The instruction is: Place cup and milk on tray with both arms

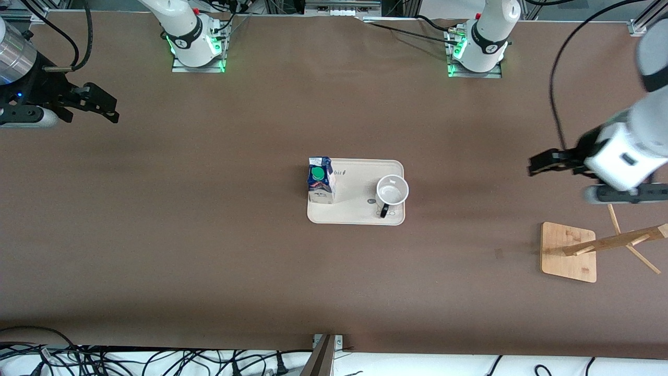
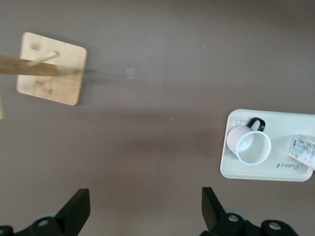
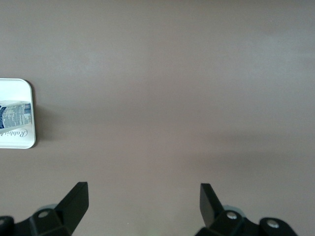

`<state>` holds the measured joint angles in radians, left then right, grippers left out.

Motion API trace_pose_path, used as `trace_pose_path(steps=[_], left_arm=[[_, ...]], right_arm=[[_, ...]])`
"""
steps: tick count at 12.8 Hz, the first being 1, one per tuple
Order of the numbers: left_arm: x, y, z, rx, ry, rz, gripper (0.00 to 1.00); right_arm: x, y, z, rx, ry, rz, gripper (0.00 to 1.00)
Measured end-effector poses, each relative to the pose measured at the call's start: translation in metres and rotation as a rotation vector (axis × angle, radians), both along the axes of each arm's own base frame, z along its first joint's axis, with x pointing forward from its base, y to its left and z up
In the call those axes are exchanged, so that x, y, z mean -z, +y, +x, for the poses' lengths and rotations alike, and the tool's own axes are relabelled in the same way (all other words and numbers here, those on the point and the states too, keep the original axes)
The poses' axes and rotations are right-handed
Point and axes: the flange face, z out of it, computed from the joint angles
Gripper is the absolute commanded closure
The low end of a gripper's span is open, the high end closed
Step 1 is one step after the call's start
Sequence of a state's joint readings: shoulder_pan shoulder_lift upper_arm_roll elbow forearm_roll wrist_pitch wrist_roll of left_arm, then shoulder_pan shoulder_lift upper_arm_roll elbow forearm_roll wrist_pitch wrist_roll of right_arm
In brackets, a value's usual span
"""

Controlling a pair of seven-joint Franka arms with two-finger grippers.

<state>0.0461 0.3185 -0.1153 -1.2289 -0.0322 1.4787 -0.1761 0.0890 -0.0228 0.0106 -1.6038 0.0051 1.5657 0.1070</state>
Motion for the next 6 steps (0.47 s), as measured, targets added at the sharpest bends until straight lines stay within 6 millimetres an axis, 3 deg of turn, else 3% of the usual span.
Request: trace_pose_path(steps=[3,6], left_arm=[[-0.017,0.035,-0.005,-0.022,-0.026,-0.001,0.00],[-0.017,0.039,-0.009,-0.013,-0.003,-0.001,0.00]], right_arm=[[0.000,0.000,0.000,0.000,0.000,0.000,0.00],[0.000,0.000,0.000,0.000,0.000,0.000,0.00]])
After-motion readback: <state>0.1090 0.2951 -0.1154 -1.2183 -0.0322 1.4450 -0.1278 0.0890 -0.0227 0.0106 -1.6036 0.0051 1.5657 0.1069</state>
